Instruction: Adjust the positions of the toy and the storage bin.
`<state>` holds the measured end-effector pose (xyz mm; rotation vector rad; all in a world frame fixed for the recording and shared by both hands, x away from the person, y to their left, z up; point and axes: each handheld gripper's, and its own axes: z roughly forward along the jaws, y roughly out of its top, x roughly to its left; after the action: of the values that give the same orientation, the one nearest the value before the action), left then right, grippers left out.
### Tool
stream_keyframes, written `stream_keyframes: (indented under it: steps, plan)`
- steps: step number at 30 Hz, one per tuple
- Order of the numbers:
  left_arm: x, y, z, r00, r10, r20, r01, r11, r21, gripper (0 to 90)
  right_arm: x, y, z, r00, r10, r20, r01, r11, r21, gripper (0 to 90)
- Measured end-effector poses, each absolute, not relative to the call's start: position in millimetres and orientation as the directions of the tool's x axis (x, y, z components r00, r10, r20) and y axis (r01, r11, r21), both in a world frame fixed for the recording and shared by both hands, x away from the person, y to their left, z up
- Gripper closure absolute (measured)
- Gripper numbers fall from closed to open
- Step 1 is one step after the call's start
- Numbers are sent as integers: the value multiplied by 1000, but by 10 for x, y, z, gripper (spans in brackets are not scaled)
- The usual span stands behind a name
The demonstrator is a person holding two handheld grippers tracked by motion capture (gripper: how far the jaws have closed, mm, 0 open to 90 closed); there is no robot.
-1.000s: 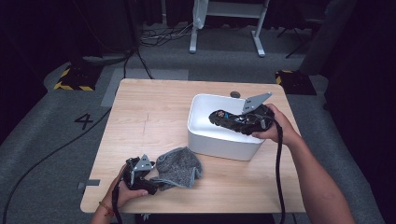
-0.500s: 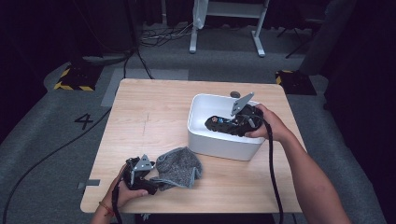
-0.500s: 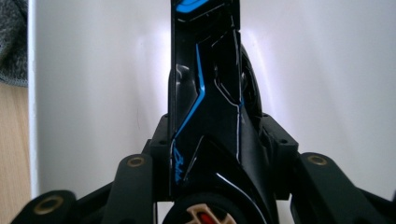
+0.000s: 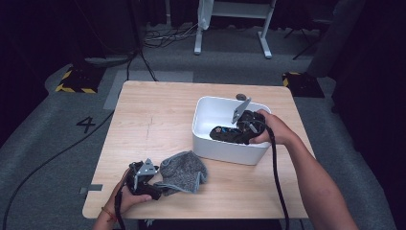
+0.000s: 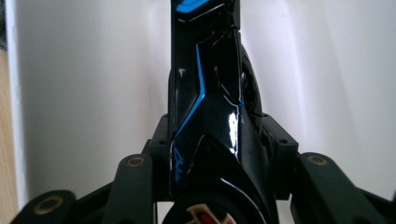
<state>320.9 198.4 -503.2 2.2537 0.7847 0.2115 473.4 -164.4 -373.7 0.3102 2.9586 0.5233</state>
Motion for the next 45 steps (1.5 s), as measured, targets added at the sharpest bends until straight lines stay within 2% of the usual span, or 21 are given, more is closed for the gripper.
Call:
stream_keyframes:
  steps: [22, 28, 37, 45]
  plan:
    - [3208, 1984, -5032, 801, 593, -79, 474, -548, 689, 146, 4726, -1503, -3879, -982, 181, -59, 169, 971, 168, 557]
    - [3208, 1984, -5033, 802, 592, -81, 474, -548, 689, 147, 4732, -1509, -3878, -982, 187, -30, 180, 970, 166, 549]
    - [3208, 1982, -5031, 806, 587, -79, 470, -552, 689, 150, 4703, -1547, -3804, -979, 193, -65, 177, 965, 196, 495]
    - [3208, 1982, -5032, 806, 587, -79, 469, -552, 689, 151, 4672, -1635, -3723, -973, 218, -74, 191, 943, 272, 468]
